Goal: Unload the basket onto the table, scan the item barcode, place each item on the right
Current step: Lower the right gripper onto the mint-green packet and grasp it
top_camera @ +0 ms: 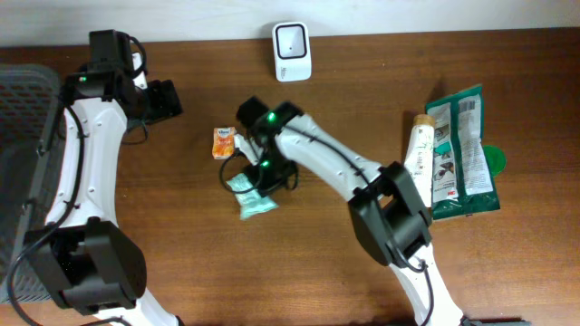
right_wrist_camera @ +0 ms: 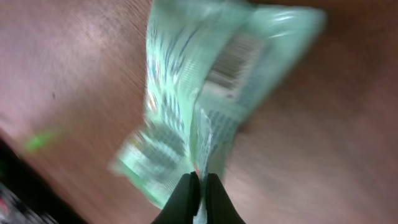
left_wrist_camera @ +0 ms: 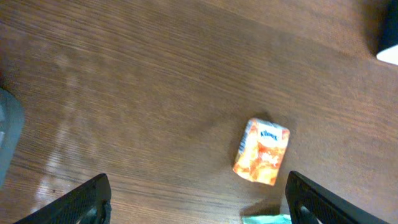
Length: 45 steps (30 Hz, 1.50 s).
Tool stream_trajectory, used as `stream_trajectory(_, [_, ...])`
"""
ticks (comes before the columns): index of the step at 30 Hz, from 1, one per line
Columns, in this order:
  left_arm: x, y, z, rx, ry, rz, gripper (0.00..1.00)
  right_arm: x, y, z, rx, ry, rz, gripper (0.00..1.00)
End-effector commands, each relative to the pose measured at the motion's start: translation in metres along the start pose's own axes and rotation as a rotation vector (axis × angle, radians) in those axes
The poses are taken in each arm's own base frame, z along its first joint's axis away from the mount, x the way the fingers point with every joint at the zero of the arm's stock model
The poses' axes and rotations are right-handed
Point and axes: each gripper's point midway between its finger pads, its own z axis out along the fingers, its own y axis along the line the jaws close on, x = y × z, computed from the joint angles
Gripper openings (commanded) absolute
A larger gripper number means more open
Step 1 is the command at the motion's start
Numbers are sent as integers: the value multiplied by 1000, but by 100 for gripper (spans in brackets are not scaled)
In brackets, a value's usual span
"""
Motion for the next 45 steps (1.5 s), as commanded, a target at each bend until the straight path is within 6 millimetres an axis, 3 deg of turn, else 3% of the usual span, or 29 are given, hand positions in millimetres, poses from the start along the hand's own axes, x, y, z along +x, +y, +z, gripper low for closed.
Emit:
stream_trajectory(1, [8, -18, -2, 10, 5, 56, 87, 3, -22, -32, 93, 3, -356, 4])
stream_trajectory(2, [9, -22, -2, 14, 8, 64, 87, 5, -32, -34, 134, 16, -354, 5])
stream_trajectory(4, [13, -33, -2, 23, 13, 86, 88, 0, -42, -40, 138, -14, -290, 15])
stream_trajectory(5, [16, -41, -2, 30, 15, 104, 88, -5, -36, -45, 75, -58, -198, 22])
stream_trajectory(6, [18, -48, -2, 37, 15, 120, 89, -12, -18, -48, -51, -103, -125, 29])
stream_trajectory(8, [16, -49, -2, 37, 9, 121, 86, -23, 7, -51, -203, -151, -28, 30])
stream_trajectory(10, [10, -42, -2, -5, -20, 119, 84, -36, 18, -42, -204, -163, 127, 37])
stream_trajectory(11, [8, -40, -2, -20, -29, 119, 84, -38, 16, -36, -161, -156, 209, 37])
stream_trajectory(12, [6, -34, -3, -45, -38, 115, 84, -36, 3, -22, -32, -142, 400, 40])
stream_trajectory(14, [4, -28, -3, -55, -39, 103, 84, -36, -1, -11, 40, -143, 445, 39])
stream_trajectory(17, [2, -23, -3, -60, -40, 89, 84, -35, -14, 15, 175, -136, 501, 16])
stream_trajectory(20, [2, -23, -3, -60, -40, 90, 84, -30, -35, 44, 253, -113, 560, 5])
stream_trajectory(23, [2, -23, -3, -60, -41, 90, 94, -17, -45, 65, 269, -57, 578, 4])
stream_trajectory(25, [2, -23, -3, -60, -41, 90, 99, -16, -50, 63, 270, -55, 588, 4])
stream_trajectory(27, [2, -23, -3, -60, -41, 90, 99, -23, -53, 47, 234, -75, 531, 9])
stream_trajectory(29, [1, -23, -3, -60, -45, 90, 99, -41, -40, 11, 127, -133, 386, 20])
stream_trajectory(31, [1, -23, -3, -60, -46, 90, 99, -50, -15, -28, -1, -180, 280, 27])
stream_trajectory(33, [-2, -18, -3, -63, -54, 78, 99, -40, 13, -40, -102, -141, 230, 29])
stream_trajectory(37, [-11, 8, -4, -86, -67, 24, 100, -11, 54, -6, -100, 0, 167, 28])
stream_trajectory(40, [-10, 13, -4, -92, -60, 15, 100, 3, 66, 19, -46, 52, 126, 28])
stream_trajectory(43, [-10, 13, -4, -93, -58, 15, 100, 21, 52, 44, 13, 106, 153, 28])
stream_trajectory(45, [-9, 13, -4, -93, -54, 15, 100, 25, 28, 43, 72, 111, 188, 28])
